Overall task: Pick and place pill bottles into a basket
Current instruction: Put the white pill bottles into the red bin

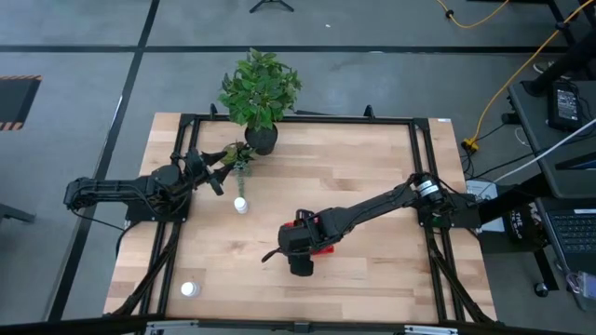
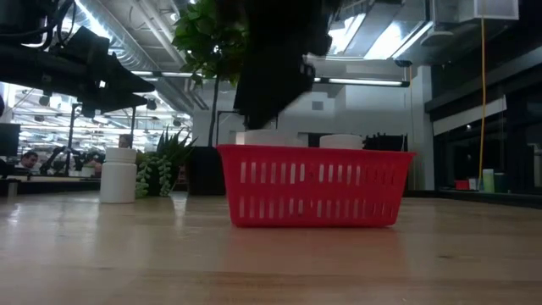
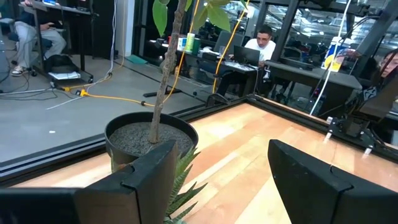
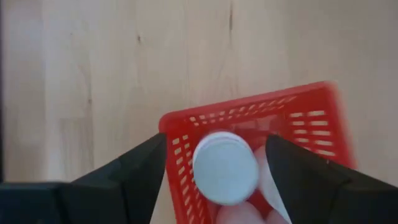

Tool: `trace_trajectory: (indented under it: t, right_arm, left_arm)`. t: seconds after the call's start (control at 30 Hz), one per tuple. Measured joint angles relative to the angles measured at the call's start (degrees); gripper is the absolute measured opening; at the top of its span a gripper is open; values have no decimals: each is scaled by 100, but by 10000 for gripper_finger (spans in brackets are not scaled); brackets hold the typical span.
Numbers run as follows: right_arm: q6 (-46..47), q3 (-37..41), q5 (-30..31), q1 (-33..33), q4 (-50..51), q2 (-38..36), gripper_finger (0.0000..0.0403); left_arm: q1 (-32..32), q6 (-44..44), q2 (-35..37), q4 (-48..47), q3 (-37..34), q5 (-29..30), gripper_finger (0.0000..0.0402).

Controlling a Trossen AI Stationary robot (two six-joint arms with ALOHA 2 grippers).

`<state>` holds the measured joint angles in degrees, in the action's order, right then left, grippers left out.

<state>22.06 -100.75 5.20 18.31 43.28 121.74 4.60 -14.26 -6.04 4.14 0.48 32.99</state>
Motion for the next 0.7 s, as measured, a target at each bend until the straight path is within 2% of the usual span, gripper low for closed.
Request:
trace_trajectory:
  t: [0.17, 0.27, 0.47, 0.57, 0.7]
  right_arm:
    - [-548, -1, 542, -51, 200, -768, 265]
    - [-1223, -2, 571, -256, -36, -1372, 261]
    - [-2516, 111, 545, -1294, -171, -2559, 260]
    - [-2761, 762, 177, -1924, -445, -3350, 260]
    - [-2751, 2611, -89, -2429, -1271, -4812, 260]
  left_arm:
    - [0, 2, 0, 0, 1, 11, 246]
    - [1, 4, -2, 0, -1, 28, 246]
    - [1, 4, -2, -1, 0, 57, 246]
    - [2, 4, -2, 0, -1, 56, 246]
    - [2, 4, -2, 0, -1, 55, 246]
